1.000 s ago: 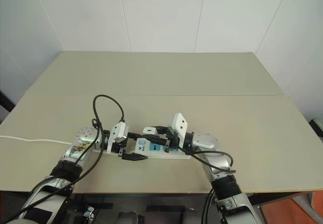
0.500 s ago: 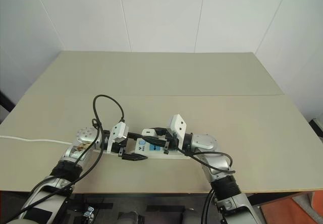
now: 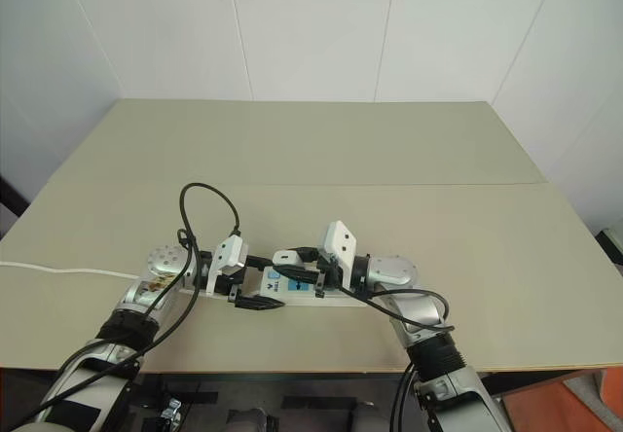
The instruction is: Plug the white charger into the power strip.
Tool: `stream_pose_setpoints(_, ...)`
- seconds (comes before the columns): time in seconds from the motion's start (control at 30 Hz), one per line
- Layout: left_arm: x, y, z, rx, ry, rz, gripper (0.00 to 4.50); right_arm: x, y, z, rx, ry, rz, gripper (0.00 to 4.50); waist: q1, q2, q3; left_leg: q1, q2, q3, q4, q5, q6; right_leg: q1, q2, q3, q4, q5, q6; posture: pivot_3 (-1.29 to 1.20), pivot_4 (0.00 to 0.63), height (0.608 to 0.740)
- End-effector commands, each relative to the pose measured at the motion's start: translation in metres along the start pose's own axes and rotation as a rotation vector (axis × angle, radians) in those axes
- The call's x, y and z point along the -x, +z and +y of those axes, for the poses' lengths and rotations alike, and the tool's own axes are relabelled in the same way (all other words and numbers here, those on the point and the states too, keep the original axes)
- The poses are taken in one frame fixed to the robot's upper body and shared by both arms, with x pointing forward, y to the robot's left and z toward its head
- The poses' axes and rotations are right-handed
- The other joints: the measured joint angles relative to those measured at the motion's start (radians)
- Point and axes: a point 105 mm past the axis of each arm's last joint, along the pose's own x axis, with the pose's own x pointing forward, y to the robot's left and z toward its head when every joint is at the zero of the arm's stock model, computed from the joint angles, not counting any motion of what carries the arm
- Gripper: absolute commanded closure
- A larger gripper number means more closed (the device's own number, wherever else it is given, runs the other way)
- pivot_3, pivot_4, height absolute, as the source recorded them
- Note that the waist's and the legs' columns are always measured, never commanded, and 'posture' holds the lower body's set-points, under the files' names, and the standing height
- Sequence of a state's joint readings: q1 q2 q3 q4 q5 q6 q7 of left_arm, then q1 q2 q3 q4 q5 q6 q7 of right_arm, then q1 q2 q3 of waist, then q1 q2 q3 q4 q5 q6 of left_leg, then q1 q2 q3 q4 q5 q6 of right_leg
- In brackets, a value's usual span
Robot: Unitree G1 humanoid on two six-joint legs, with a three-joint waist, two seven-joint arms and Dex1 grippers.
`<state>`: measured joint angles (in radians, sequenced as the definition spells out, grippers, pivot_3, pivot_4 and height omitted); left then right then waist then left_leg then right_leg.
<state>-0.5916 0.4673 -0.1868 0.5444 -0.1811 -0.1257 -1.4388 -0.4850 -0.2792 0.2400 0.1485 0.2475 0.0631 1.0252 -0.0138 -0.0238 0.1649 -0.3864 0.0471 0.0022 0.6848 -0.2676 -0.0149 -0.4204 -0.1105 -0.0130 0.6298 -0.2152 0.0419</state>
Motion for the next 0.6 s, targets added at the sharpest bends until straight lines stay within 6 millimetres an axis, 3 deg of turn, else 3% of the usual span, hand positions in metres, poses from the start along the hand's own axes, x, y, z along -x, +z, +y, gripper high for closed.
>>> stream_pose_setpoints(0.03,0.006,0.005,0.005,-0.023,0.013,0.016,1.2,0.014,-0.02,-0.001,-0.036,-0.004,0.108,3.34,0.001,0.0,0.0,0.0,0.0,0.0,0.0,0.0,0.0,0.0,0.0,0.0,0.0,0.0,0.0,0.0,0.15,0.74)
stream_pose_setpoints(0.6,0.01,0.004,0.007,-0.021,0.018,0.026,1.2,0.034,-0.033,-0.001,-0.109,-0.048,0.183,3.34,0.005,0.0,0.0,-0.001,0.0,0.0,0.0,0.0,0.0,0.001,0.0,0.0,-0.001,0.0,0.0,0.0,0.15,0.74)
